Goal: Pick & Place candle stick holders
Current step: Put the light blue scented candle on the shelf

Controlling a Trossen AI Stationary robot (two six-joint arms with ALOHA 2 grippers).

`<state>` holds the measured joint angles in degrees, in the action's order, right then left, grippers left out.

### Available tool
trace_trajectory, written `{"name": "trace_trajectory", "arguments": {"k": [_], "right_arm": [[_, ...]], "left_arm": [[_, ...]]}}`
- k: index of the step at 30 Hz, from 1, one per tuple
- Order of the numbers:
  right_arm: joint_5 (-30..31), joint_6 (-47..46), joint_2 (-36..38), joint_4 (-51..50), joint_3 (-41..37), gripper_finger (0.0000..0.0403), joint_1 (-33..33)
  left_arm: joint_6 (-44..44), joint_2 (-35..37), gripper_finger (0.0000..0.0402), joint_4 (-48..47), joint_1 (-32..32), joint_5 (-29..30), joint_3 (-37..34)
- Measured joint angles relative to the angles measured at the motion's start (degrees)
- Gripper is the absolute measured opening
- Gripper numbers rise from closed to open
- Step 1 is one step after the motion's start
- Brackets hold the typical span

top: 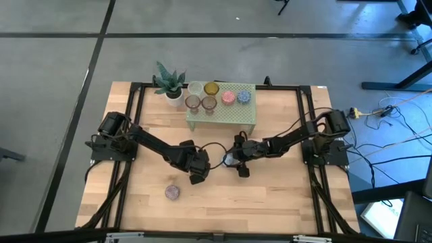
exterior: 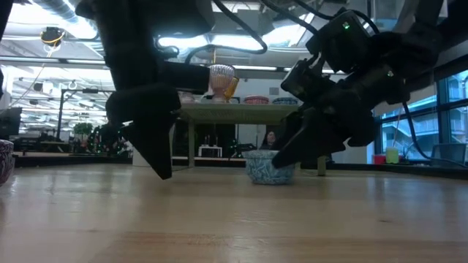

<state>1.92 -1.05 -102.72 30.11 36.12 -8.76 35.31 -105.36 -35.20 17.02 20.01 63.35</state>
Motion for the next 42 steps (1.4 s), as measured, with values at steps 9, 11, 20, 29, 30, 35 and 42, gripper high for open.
{"name": "trace_trajectory", "arguments": {"k": [9,11,20,29,30,35,42], "right_arm": [[1.3,0.1,5.8,-2.1,0.0,0.0297,-1.4],[2.3,0.1,8.7,-4.7,0.0,0.0297,-1.6],[16.1,3.2,26.2,-23.1,0.0,0.03,-1.9],[23.5,5.7,35.7,-23.1,0.0,0.0302,3.2],[23.8,5.1,35.7,-22.6,0.0,0.0302,4.4],[22.1,1.1,33.1,-17.7,0.0,0.0302,9.7],[16.2,0.0,29.2,-11.0,0.0,0.0303,12.6]], "left_arm": [[1.5,0.0,0.0322,-1.8,0.2,1.8,0.0],[2.3,0.0,0.0322,-2.6,0.1,2.0,0.0],[3.0,0.0,0.0322,-3.1,0.1,2.6,0.0],[3.0,0.0,0.0322,-3.0,0.1,3.3,0.0],[3.0,0.0,0.0322,-3.0,0.1,3.5,0.0],[3.0,0.0,0.0322,-2.7,0.1,3.5,0.0],[3.5,0.0,0.0322,-2.7,0.1,3.5,0.0]]}}
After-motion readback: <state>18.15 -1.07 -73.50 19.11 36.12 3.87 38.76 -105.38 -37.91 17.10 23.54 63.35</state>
